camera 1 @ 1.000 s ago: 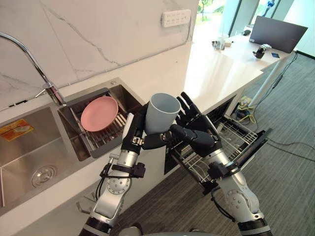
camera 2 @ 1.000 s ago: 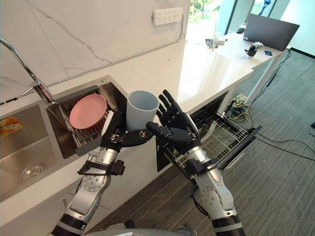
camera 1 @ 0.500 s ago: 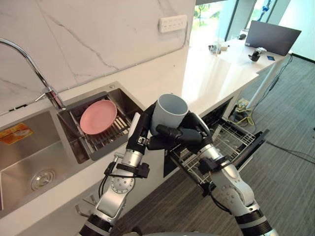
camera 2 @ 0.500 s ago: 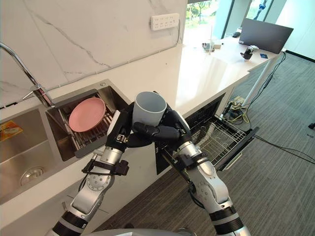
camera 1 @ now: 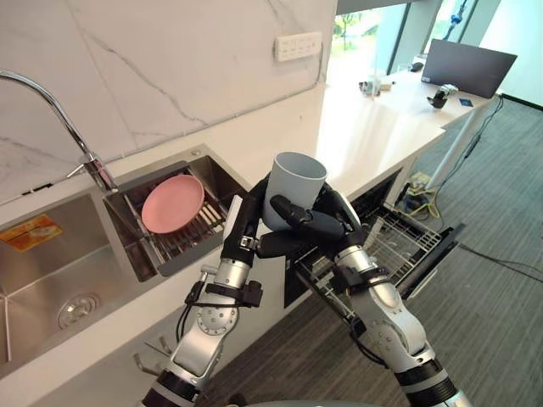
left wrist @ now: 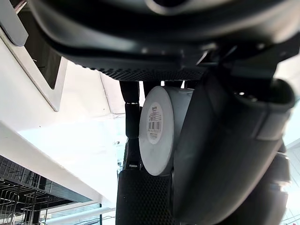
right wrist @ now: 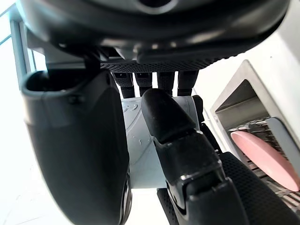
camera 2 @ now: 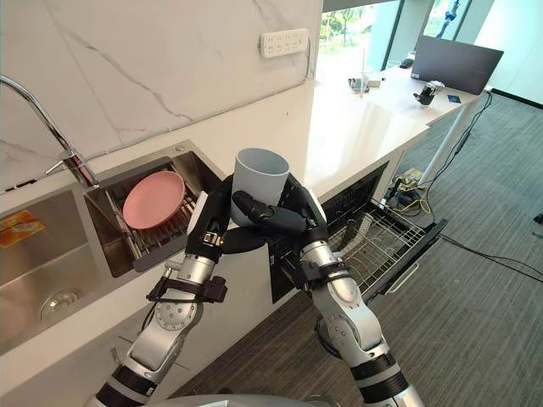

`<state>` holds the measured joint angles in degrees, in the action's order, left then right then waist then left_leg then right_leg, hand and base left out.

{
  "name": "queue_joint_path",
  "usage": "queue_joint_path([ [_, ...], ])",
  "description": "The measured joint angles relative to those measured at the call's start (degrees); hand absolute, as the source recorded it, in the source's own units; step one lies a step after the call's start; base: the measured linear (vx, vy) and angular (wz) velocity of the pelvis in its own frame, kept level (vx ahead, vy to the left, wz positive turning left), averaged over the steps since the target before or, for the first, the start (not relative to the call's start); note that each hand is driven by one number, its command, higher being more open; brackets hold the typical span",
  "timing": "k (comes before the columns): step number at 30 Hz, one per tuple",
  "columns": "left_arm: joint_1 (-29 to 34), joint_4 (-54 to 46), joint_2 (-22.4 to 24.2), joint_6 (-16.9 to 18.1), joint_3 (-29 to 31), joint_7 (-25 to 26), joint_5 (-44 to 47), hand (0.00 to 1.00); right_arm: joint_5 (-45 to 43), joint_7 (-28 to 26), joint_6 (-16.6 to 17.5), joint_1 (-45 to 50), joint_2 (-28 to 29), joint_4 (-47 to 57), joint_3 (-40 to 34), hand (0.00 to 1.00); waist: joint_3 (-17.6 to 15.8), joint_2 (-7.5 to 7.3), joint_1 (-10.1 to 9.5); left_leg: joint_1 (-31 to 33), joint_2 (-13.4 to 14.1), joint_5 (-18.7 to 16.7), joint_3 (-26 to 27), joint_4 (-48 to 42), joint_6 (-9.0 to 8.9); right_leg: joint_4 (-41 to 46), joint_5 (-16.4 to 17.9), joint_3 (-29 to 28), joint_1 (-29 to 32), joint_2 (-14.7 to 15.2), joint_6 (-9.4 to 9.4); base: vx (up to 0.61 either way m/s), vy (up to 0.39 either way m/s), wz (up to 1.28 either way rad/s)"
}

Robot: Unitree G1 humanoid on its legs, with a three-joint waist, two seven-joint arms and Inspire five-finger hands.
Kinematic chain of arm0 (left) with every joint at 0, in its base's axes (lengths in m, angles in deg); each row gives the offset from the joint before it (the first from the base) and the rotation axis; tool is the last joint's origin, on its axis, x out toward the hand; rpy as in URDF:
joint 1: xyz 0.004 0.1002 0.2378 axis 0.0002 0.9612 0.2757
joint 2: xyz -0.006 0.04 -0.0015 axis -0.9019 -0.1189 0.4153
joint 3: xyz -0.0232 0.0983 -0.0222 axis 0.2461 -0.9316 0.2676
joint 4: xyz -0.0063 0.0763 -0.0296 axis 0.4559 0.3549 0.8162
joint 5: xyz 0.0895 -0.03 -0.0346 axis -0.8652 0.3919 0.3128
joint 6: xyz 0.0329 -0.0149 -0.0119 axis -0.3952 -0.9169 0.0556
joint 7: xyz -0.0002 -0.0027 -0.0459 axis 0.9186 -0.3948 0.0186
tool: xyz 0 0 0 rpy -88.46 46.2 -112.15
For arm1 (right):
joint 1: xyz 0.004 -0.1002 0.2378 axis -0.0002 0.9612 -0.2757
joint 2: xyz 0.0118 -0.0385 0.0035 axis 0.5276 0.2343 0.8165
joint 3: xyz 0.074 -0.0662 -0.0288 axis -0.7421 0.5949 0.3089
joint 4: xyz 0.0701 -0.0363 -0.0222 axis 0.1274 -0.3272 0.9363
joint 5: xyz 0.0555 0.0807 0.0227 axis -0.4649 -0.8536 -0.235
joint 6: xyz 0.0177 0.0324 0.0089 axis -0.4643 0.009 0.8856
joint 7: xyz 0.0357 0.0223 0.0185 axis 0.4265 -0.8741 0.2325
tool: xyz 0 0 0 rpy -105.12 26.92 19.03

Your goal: Walk over to the sink, pick up the cup, carry it to the dishwasher, place the cup inside the dishwasher, then close the dishwasher door

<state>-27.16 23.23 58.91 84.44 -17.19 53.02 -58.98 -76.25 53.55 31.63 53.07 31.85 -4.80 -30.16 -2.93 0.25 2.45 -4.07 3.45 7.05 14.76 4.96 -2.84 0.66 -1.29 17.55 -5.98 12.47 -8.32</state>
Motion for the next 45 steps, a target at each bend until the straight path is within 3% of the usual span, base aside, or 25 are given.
queue_joint_path([
  [4, 0.01, 0.00, 0.61, 0.01, -0.02, 0.06, 0.94, 0.00, 0.55, 2.00, 1.51, -0.36, 0.03, 0.00, 1.42, 0.00, 0.23, 0.35, 0.02, -0.05, 0.07, 0.16, -0.15, 0.28, -0.02, 0.00, -0.06, 0.01, -0.03, -0.09, 0.10, 0.00, 0.000, 0.00],
  [5, 0.01, 0.00, 0.64, 0.01, 0.00, 0.12, 0.95, 1.00, 0.56, 2.57, 1.84, -0.42, 0.04, 0.00, 1.82, 0.00, 0.31, 0.44, 0.02, -0.05, 0.07, 0.18, -0.16, 0.28, -0.02, 0.01, -0.07, 0.01, -0.03, -0.09, 0.11, 0.00, 0.000, 0.00],
  [17, 0.41, 0.32, 0.50, 0.03, -3.66, -1.38, 0.93, 1.00, 7.41, 14.46, 8.11, -1.33, 2.56, -0.46, 2.17, 0.00, 0.40, 0.57, 0.10, -0.06, 0.07, 0.66, -0.46, 0.35, 0.15, 0.05, -0.19, 0.14, -0.05, -0.14, 0.21, 0.00, 0.000, 0.00],
  [22, 1.97, 0.34, -0.06, 0.03, -6.65, -3.55, 0.83, 1.00, 9.27, 18.63, 11.91, -1.40, 4.29, -0.46, -4.55, 0.00, 0.40, 0.57, 0.36, -0.07, 0.07, 0.75, -0.43, 0.36, 0.19, 0.05, -0.25, 0.10, -0.03, -0.17, 0.22, 0.00, 0.000, 0.00],
  [30, 2.72, 0.32, 0.08, 0.02, -5.36, -4.12, 1.46, 1.00, 9.56, 24.22, 17.80, -0.22, 4.50, -0.38, -18.48, 0.00, 0.40, 0.58, 1.67, -0.18, 0.30, 0.76, 0.21, 0.36, 0.14, -0.43, -0.47, -0.46, 0.18, -0.41, 0.37, 0.00, 0.000, -0.03],
  [33, 2.93, 0.31, 0.26, -0.19, -5.38, -8.51, 9.92, 1.00, 9.93, 25.59, 18.66, 1.29, 4.49, -0.35, -22.87, 0.00, 0.39, 0.59, 1.66, 0.01, 0.44, 0.73, 0.33, 0.36, 0.10, -1.07, -0.64, -0.48, 0.18, -0.61, 0.25, 0.00, 0.000, -0.02],
  [37, 5.46, 2.20, 1.85, -3.55, -6.38, -16.77, 24.10, 1.00, 13.12, 26.99, 18.66, 2.97, 4.18, -0.32, -30.65, 0.00, 0.36, 0.54, 1.77, 0.32, 0.44, 0.45, 0.78, 0.35, -0.12, -1.08, -0.68, -0.76, 0.49, -0.60, 0.26, 0.01, 0.001, -0.02],
  [45, 11.96, 12.41, 2.06, -9.42, -7.74, -20.18, 27.14, 1.00, 10.46, 23.27, 18.66, 6.94, 3.70, -0.74, -37.88, 0.00, 0.18, 0.37, 3.31, 2.01, 0.46, 0.17, 0.85, 0.33, -0.15, -1.21, -0.72, -0.90, 2.10, -0.60, 0.16, 0.02, 0.000, -0.01],
])
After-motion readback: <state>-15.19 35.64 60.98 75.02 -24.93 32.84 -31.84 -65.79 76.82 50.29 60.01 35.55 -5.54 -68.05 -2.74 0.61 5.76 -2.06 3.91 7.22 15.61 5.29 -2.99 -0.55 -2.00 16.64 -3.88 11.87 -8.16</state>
